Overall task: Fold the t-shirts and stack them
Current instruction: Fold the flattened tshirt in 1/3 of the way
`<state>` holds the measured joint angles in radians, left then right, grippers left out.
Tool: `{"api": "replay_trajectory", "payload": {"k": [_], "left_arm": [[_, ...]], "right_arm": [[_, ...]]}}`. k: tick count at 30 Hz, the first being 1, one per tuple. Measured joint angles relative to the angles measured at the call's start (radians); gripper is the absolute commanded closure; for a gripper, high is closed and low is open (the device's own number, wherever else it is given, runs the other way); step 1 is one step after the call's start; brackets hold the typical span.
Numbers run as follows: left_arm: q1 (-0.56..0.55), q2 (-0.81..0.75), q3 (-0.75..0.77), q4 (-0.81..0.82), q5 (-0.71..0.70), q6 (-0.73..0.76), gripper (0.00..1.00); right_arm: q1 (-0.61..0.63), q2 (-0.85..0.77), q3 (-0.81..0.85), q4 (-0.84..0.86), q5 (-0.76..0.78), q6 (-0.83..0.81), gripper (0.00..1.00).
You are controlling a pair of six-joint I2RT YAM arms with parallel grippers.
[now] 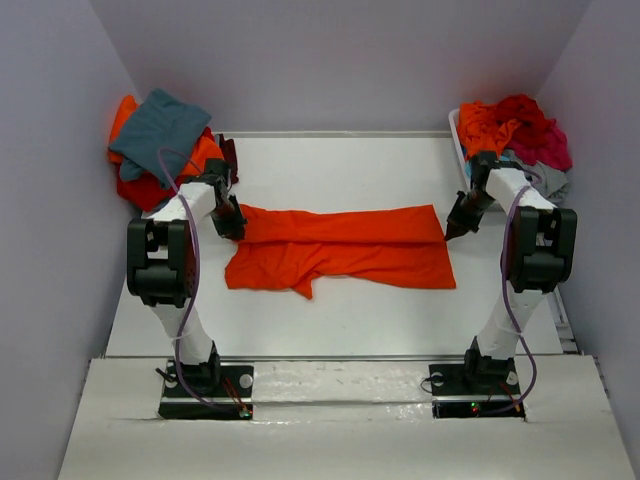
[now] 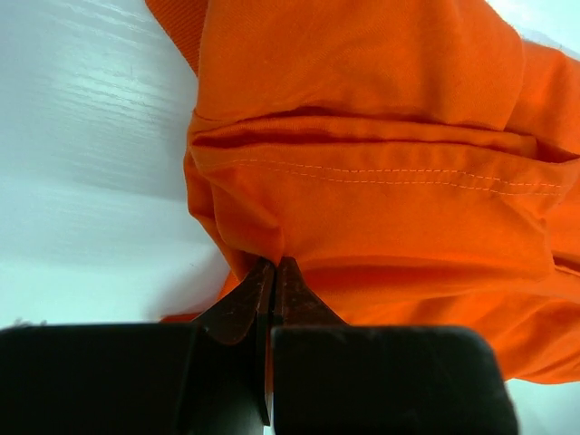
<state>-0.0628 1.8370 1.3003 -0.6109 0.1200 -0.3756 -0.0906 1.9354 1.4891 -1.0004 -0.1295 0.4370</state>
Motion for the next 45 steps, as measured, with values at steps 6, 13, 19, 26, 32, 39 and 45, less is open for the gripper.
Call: {"api": "replay_trajectory", "payload": {"k": [6, 13, 19, 26, 32, 39, 45], "left_arm": [[0.001, -0.005, -0.012, 0.0, 0.003, -0.002, 0.5], [0.006, -0.01, -0.015, -0.008, 0.001, -0.002, 0.13], [0.006, -0.016, -0.001, -0.029, -0.006, -0.002, 0.13], [-0.009, -0.009, 0.175, -0.064, -0.043, 0.004, 0.13], [-0.028, 0.088, 0.393, -0.083, -0.068, 0.013, 0.14], [-0.039, 0.249, 0.492, -0.099, -0.072, 0.016, 0.14], [-0.043, 0.302, 0.499, -0.113, -0.071, 0.015, 0.14]], "right_arm": [[0.0, 0.0, 0.0, 0.0, 0.0, -0.001, 0.85], [-0.001, 0.0, -0.006, 0.004, 0.003, -0.013, 0.68], [-0.001, -0.002, -0.006, 0.004, -0.004, -0.014, 0.69], [0.004, -0.003, 0.068, -0.008, -0.051, -0.014, 0.71], [0.013, 0.045, 0.26, -0.013, -0.093, -0.001, 0.71], [0.032, 0.207, 0.431, 0.0, -0.134, 0.016, 0.72], [0.059, 0.317, 0.491, -0.002, -0.144, 0.024, 0.72]]}}
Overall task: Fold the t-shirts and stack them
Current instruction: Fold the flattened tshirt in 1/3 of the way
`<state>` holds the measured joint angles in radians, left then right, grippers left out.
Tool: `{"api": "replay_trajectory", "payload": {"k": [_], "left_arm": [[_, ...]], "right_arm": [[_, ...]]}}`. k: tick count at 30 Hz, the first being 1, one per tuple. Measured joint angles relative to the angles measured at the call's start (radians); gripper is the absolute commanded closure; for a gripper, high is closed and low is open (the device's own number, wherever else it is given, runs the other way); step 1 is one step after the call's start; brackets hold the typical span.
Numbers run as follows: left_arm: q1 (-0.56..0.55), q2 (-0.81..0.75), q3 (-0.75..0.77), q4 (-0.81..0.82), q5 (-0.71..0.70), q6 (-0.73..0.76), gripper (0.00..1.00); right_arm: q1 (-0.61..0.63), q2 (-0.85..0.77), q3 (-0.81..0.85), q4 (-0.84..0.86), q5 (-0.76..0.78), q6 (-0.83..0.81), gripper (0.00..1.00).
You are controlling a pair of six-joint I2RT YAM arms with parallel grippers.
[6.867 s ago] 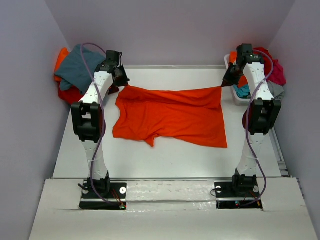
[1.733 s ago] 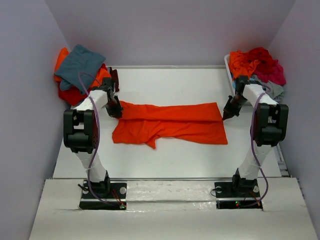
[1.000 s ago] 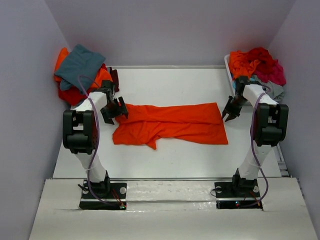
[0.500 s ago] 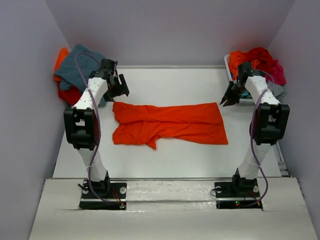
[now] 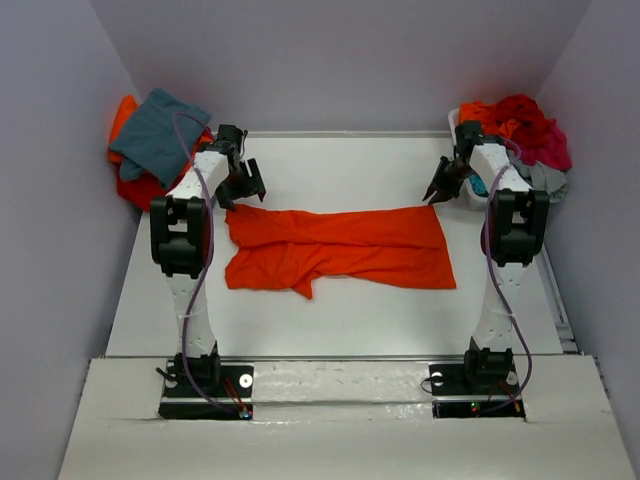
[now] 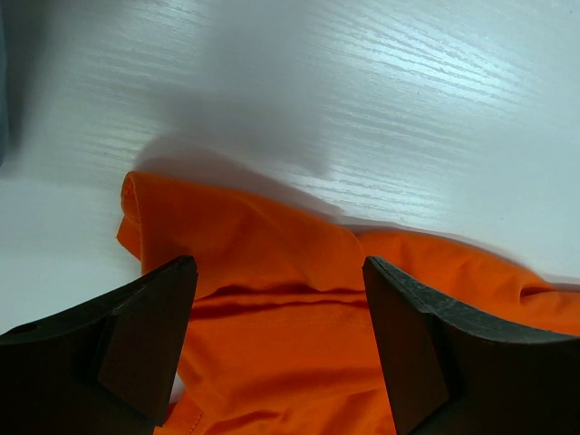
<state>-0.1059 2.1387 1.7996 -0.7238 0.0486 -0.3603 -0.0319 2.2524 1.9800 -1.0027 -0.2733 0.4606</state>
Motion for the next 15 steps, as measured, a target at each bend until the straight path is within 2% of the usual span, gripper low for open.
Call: {"api": "replay_trajectory", "payload": {"k": [15], "left_arm": [[0.0, 0.006, 0.0, 0.0, 0.0, 0.0, 0.15]], "right_arm": [[0.02, 0.031, 0.032, 0.022, 0.007, 0.0, 0.75]]}}
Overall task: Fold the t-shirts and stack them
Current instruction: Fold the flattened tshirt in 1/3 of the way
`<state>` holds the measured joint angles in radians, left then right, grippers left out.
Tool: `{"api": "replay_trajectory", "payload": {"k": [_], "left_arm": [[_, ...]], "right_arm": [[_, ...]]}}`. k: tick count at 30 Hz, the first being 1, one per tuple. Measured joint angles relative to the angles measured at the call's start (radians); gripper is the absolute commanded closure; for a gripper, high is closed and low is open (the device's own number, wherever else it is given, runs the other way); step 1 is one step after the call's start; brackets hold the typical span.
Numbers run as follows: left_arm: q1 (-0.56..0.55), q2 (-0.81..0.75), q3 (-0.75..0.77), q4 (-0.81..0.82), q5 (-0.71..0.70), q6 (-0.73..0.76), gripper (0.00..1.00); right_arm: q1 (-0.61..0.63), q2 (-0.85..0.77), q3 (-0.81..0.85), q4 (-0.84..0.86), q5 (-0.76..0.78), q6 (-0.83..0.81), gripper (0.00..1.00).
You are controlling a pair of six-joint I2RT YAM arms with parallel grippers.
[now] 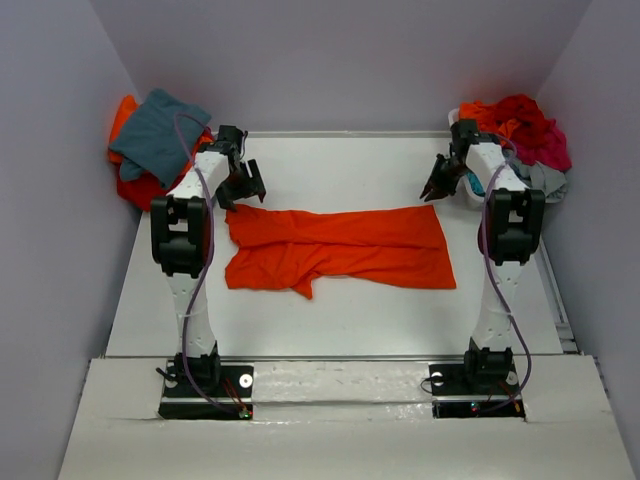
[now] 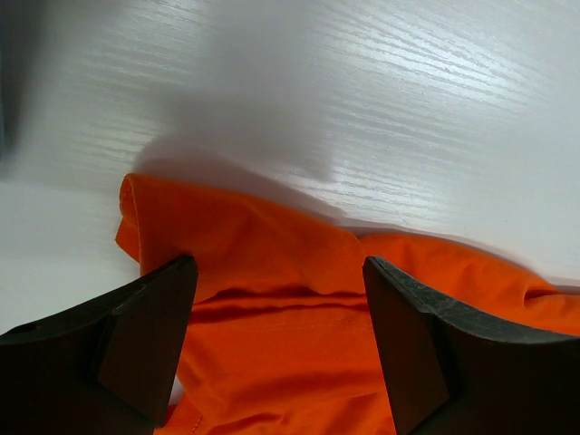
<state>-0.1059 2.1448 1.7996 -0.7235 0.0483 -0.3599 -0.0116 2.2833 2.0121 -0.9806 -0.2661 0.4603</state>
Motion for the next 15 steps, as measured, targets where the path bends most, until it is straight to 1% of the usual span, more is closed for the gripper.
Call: {"api": "replay_trajectory", "payload": {"k": [7, 11, 15], "left_arm": [[0.0, 0.003, 0.0, 0.0, 0.0, 0.0, 0.14], [0.0, 0.003, -0.005, 0.002, 0.001, 0.0, 0.15], [0.0, 0.003, -0.019, 0.001, 0.005, 0.0, 0.15]], "right_arm": [[0.017, 0.002, 0.001, -0.006, 0.047, -0.001, 0.74], [0.034, -0.029, -0.063, 0.002, 0.057, -0.008, 0.74], [0.066, -0.039, -0.157, -0.034, 0.049, -0.007, 0.75]]}}
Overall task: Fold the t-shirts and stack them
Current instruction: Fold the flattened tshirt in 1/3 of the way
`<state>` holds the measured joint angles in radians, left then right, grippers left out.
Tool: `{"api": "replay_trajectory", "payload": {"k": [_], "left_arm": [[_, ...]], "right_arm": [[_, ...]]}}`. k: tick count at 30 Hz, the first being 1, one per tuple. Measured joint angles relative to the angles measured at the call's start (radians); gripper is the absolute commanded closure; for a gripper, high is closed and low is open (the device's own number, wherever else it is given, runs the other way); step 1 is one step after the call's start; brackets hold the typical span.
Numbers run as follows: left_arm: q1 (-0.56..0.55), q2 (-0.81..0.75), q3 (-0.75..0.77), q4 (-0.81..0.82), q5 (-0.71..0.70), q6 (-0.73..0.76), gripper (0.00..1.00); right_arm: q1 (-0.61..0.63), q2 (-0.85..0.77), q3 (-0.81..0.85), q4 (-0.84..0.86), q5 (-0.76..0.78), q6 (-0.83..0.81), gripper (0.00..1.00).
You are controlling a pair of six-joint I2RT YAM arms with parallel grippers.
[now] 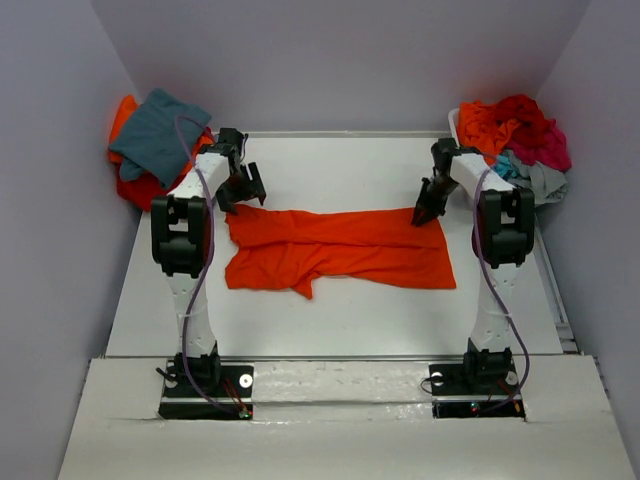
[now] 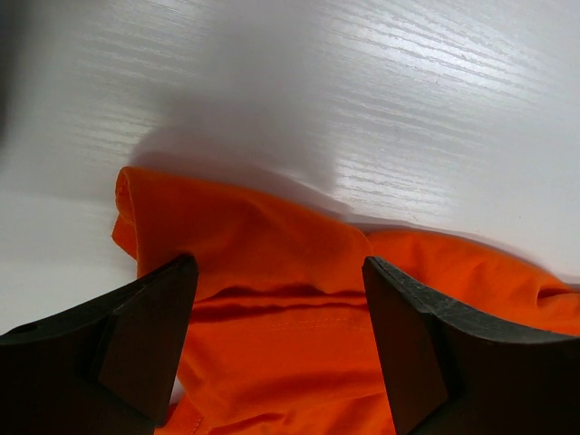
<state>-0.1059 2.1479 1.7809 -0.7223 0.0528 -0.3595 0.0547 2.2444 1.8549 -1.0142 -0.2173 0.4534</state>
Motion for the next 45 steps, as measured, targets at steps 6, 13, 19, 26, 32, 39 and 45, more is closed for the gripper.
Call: {"api": "replay_trajectory", "payload": {"k": [6, 13, 19, 26, 32, 39, 45], "left_arm": [[0.0, 0.0, -0.004, 0.0, 0.0, 0.002, 0.15], [0.0, 0.033, -0.004, 0.0, 0.007, 0.003, 0.14], [0.0, 0.088, 0.05, -0.023, 0.023, 0.009, 0.14], [0.0, 0.178, 0.204, -0.064, 0.028, 0.014, 0.14], [-0.009, 0.251, 0.331, -0.082, 0.006, 0.023, 0.14], [-0.013, 0.285, 0.386, -0.091, -0.032, 0.031, 0.14], [-0.017, 0.309, 0.427, -0.093, -0.055, 0.036, 0.13]], "right_arm": [[0.026, -0.005, -0.058, -0.023, 0.0, 0.003, 0.75], [0.025, 0.001, -0.045, -0.03, 0.004, 0.01, 0.74], [0.025, 0.089, 0.108, -0.08, 0.025, 0.01, 0.74], [0.025, 0.194, 0.298, -0.134, 0.035, 0.018, 0.74], [0.024, 0.225, 0.354, -0.153, 0.044, 0.034, 0.74], [0.016, 0.227, 0.355, -0.154, 0.056, 0.053, 0.74], [-0.018, 0.221, 0.341, -0.148, 0.063, 0.075, 0.74]]}}
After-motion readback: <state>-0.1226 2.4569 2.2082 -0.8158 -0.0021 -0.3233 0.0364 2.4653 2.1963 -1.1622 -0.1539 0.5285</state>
